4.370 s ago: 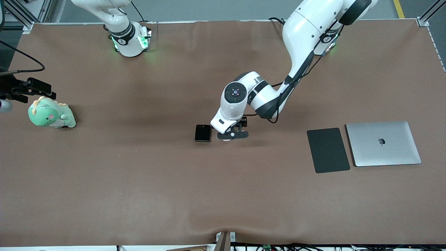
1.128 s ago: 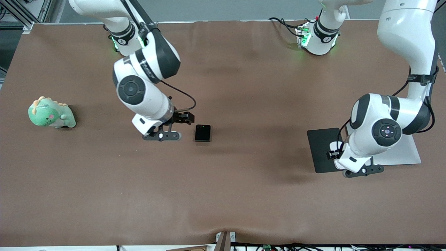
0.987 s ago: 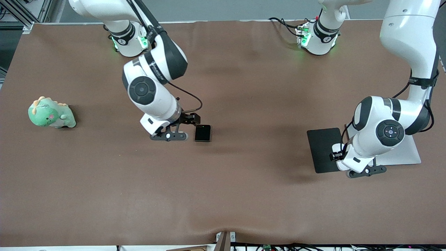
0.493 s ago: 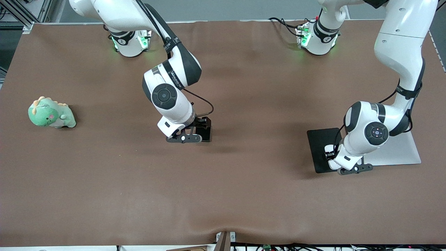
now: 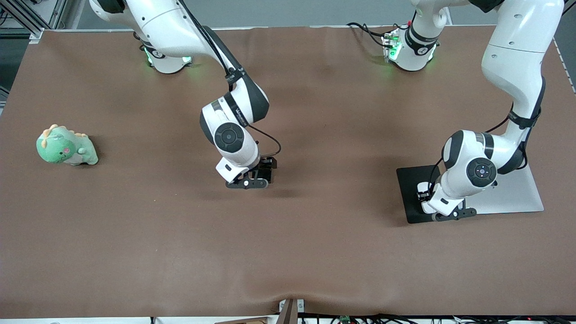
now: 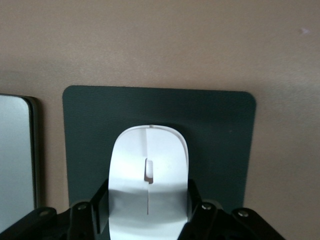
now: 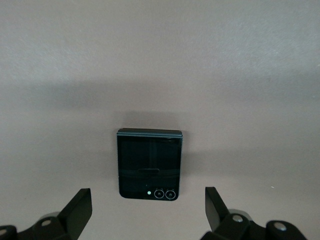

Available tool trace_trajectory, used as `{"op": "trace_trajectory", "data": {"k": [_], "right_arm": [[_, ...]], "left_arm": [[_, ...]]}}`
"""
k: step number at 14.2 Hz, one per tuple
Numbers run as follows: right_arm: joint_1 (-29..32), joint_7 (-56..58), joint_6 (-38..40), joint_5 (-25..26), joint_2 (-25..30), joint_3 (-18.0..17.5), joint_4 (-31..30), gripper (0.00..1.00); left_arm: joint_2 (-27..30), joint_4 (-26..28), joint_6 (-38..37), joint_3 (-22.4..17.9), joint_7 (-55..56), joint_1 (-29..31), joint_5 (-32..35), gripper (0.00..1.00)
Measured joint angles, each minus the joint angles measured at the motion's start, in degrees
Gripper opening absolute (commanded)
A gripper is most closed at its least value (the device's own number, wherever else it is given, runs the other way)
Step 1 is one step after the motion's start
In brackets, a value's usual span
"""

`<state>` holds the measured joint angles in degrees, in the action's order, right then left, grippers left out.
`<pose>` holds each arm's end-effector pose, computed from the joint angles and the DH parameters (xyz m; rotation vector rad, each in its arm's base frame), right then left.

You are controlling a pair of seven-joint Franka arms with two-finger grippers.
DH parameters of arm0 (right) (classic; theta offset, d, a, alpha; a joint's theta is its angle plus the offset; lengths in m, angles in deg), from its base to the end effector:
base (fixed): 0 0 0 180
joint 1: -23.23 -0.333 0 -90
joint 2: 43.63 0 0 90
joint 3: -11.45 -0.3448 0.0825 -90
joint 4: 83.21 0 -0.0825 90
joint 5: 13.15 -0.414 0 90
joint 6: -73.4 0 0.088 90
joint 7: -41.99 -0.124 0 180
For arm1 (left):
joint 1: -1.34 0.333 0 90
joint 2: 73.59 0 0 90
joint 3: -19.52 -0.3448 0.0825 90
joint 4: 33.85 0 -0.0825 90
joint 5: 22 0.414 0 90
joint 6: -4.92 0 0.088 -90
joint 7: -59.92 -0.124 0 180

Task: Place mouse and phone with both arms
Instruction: 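Lower the mouse onto the pad while the right gripper grasps the phone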

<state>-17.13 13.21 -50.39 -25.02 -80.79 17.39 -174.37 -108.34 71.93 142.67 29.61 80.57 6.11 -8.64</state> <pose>0.5895 0.4287 0.2377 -3.0858 0.0074 0.1811 0.6726 -0.0529 0.1796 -3.0769 -0.1863 0.0312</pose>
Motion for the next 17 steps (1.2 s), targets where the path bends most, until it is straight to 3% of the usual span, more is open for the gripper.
{"op": "trace_trajectory", "data": {"k": [4,6,8,14,17], "right_arm": [[-0.9,-1.4,-4.1,0.0,-1.5,0.0,-1.8,1.00],[-1.3,-2.4,-6.0,0.0,-2.3,0.0,-2.8,1.00],[-1.5,-2.9,-6.5,0.0,-2.8,0.0,-3.0,1.00],[-2.2,-4.7,-9.0,0.0,-4.2,0.0,-3.1,1.00],[-3.1,-5.2,-10.1,0.0,-5.5,0.0,-3.1,1.00]], "left_arm": [[0.0,2.0,2.4,0.0,-0.6,0.4,0.0,0.45],[0.0,2.3,2.7,0.1,-0.6,0.4,0.0,0.54],[0.0,2.4,2.7,0.2,-0.6,0.4,0.0,1.00],[0.7,1.9,3.4,0.3,-0.6,0.4,0.0,1.00],[4.8,-0.2,1.3,0.3,-0.6,0.4,0.0,1.00]]}}
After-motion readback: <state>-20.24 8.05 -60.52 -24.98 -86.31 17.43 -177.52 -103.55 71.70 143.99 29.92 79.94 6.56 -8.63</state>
